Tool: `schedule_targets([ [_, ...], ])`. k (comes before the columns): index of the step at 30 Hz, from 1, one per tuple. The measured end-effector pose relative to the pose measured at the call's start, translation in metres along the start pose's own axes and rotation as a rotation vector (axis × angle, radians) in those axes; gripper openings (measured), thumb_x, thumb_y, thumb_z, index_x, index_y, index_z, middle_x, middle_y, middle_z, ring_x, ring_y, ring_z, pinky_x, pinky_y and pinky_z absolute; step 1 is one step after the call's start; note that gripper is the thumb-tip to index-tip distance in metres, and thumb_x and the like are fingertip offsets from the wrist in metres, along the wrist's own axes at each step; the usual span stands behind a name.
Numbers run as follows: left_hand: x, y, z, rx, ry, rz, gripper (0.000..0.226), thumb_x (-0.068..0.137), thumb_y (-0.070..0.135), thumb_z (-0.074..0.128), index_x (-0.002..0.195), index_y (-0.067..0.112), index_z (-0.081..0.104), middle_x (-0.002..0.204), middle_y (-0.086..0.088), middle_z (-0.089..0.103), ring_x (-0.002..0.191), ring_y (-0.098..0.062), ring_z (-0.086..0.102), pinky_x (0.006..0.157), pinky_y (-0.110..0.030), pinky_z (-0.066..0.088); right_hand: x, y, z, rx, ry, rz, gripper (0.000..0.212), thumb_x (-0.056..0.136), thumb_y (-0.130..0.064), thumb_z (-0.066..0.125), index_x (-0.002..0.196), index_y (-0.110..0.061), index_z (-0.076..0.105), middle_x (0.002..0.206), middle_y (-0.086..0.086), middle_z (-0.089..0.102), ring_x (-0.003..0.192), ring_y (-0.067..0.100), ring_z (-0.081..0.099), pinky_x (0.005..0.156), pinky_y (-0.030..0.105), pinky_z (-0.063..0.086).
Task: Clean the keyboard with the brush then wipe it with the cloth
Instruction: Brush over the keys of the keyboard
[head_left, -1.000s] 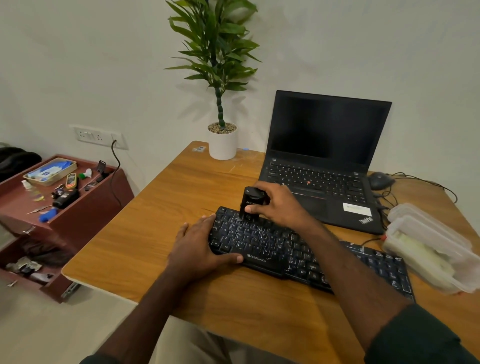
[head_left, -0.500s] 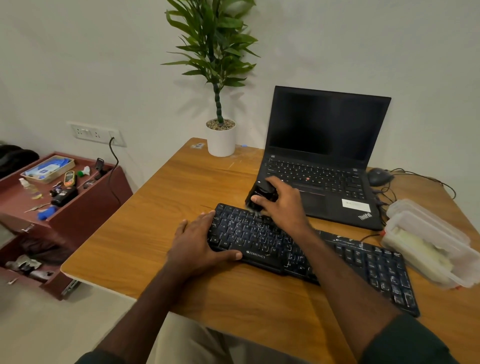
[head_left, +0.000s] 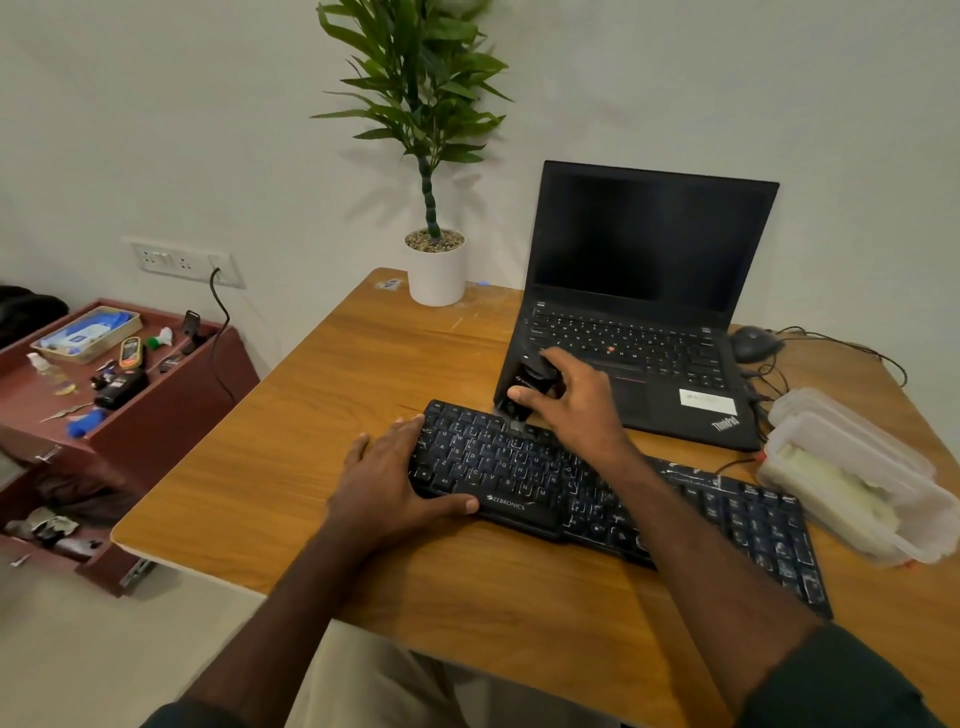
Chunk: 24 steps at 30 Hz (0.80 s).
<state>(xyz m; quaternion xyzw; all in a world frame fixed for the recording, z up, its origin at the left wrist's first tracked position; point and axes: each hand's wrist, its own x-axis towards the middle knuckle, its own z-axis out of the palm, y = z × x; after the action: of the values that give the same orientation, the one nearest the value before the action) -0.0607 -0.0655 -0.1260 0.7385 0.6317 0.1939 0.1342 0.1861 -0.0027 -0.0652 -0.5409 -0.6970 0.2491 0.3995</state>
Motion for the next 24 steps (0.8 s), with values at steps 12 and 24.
schedule_targets([
  [12, -0.012, 0.064, 0.031, 0.171, 0.007, 0.424, 0.084, 0.092, 0.078, 0.022, 0.158, 0.025, 0.021, 0.165, 0.005, 0.013, 0.152, -0.007, -0.002, 0.124, -0.046, 0.004, -0.013, 0.010, -0.026, -0.042, -0.068, -0.040, 0.027, 0.084, -0.032, 0.080, 0.105, -0.023, 0.065, 0.091, -0.011, 0.068, 0.081, 0.004, 0.063, 0.068, 0.016, 0.048],
  [24, -0.014, 0.067, 0.035, 0.165, -0.024, 0.420, 0.075, 0.095, 0.073, 0.018, 0.155, 0.030, 0.026, 0.162, 0.010, 0.020, 0.151, -0.004, 0.005, 0.124, -0.045, 0.006, -0.015, 0.018, -0.047, 0.043, 0.069, 0.052, 0.027, 0.086, -0.027, 0.078, 0.109, -0.019, 0.066, 0.099, -0.010, 0.068, 0.091, 0.003, 0.062, 0.075, 0.019, 0.049],
])
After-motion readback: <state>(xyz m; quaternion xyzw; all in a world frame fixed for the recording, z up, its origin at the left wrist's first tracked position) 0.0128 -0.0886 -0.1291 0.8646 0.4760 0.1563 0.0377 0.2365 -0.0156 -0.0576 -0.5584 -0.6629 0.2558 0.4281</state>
